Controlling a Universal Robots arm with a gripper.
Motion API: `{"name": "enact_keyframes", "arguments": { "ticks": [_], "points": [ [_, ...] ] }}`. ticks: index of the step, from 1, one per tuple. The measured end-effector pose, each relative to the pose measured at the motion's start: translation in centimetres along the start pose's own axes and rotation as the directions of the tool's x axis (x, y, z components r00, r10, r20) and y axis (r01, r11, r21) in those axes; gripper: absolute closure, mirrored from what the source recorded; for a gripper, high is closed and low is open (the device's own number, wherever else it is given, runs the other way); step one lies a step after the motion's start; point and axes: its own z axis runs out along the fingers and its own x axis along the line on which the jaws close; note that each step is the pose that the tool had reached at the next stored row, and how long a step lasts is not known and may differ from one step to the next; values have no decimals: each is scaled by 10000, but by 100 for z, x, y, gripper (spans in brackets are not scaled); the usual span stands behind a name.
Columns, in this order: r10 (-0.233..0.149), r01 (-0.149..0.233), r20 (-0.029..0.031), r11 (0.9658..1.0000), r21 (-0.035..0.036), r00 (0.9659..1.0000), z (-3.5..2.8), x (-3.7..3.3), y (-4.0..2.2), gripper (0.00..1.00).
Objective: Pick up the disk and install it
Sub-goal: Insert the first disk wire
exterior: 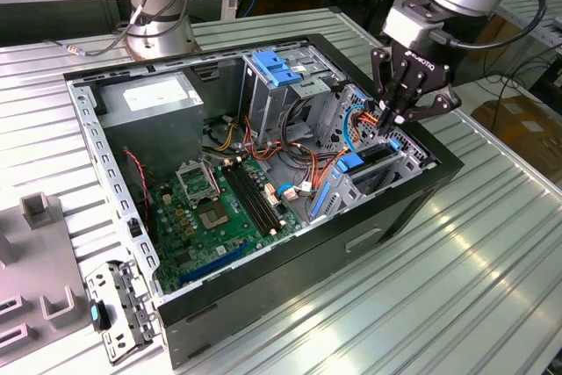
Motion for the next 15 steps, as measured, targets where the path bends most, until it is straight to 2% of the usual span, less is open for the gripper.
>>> {"name": "enact_keyframes", "arguments": {
  "ticks": [15],
  "points": [
    [98,-98,6,10000,-4,10000,2,0,1,84]
  ]
}}
